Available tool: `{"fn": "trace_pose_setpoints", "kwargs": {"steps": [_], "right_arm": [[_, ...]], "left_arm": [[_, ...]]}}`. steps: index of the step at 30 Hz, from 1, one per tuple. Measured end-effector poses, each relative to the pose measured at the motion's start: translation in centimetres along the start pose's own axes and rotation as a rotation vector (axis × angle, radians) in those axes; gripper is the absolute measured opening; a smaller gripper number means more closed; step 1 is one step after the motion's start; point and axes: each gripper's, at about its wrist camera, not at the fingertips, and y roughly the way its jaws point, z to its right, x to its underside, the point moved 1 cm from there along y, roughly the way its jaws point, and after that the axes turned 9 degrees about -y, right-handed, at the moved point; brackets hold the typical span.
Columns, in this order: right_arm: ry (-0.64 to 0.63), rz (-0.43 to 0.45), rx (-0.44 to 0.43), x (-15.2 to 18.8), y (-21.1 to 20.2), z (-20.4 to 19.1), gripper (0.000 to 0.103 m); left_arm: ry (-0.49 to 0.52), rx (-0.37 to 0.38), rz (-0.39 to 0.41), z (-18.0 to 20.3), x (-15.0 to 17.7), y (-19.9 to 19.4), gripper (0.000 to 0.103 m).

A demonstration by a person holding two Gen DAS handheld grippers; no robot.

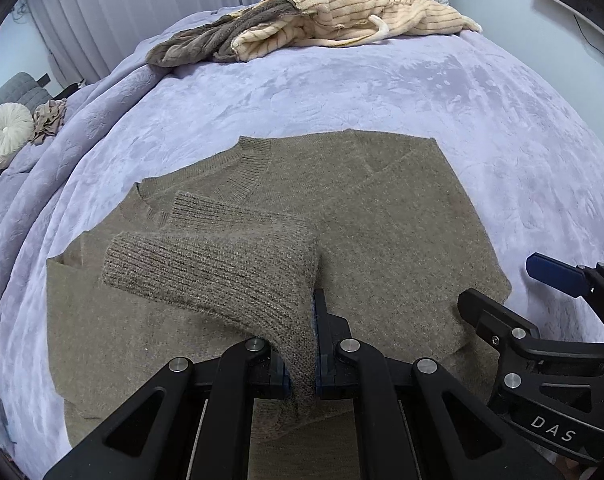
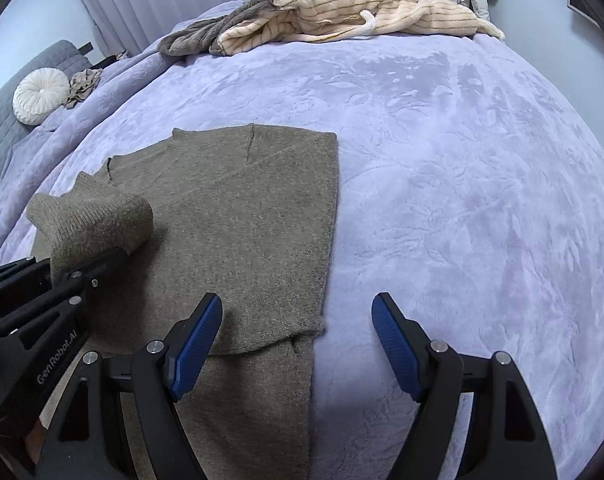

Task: Fold small clothes
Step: 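Carry the held sleeve across the sweater body toward the right tool, then lower the sleeve onto the sweater and open the left tool, then grasp the folded sleeve's cuff with the right tool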

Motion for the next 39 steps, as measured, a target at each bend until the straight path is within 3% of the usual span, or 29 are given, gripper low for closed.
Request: {"fn": "trace_pose_setpoints", "kwargs": {"steps": [4,8,10,11,12,13,15,21,24,28,32,36,37,38,39], "right_arm": [[0.012,0.0,-0.005,0.1,0.2,0.5,0.08],[0.021,0.001,-0.004,0.3,0.1,0.9,0.08],[0.022,0.003,-0.001,0.4,0.0,1.1,0.08],[0.024,0.001,0.001,0.4,0.0,1.2,0.079],[0.032,0.001,0.012,0.5,-0.1,1.5,0.079],[0.04,0.002,0.007,0.5,-0.1,1.7,0.079],[0.053,0.001,-0.003,0.7,-0.2,2.1,0.079],[0.037,0.022,-0.027,0.7,-0.9,1.5,0.079],[0.059,0.048,-0.089,0.7,-1.5,1.5,0.079],[0.039,0.063,-0.234,1.0,-1.6,-0.1,0.079],[-0.034,0.102,-0.308,1.0,-1.9,-2.9,0.079],[0.019,0.084,-0.377,0.1,-0.3,-3.6,0.079],[0.044,0.071,-0.38,0.0,0.2,-3.4,0.064],[0.072,0.042,-0.377,0.0,0.9,-3.1,0.019],[0.096,0.012,-0.382,0.0,1.5,-2.7,0.008]], "left_arm": [[0.055,-0.012,0.008,1.3,0.4,0.1,0.008],[0.042,0.023,-0.044,1.5,0.6,1.2,0.009],[0.018,0.056,-0.073,1.1,0.6,1.7,0.036],[0.001,0.058,-0.073,0.9,0.6,1.8,0.059],[-0.025,0.04,-0.058,0.3,0.6,1.7,0.076],[-0.044,0.049,-0.05,-0.1,0.6,1.5,0.081],[-0.087,0.129,-0.066,-1.1,0.4,1.4,0.082],[-0.144,0.243,-0.058,-2.9,0.5,0.2,0.082],[-0.174,0.307,-0.055,-4.1,0.7,-0.6,0.082],[-0.235,0.387,-0.054,-6.4,1.0,-1.0,0.082],[-0.332,0.392,-0.089,-9.1,1.1,0.2,0.082],[-0.393,0.375,-0.138,-10.7,1.5,2.0,0.082],[-0.401,0.377,-0.141,-10.9,1.7,2.1,0.082],[-0.403,0.377,-0.14,-11.0,1.8,2.1,0.082],[-0.4,0.373,-0.136,-11.0,1.9,2.0,0.082]]}}
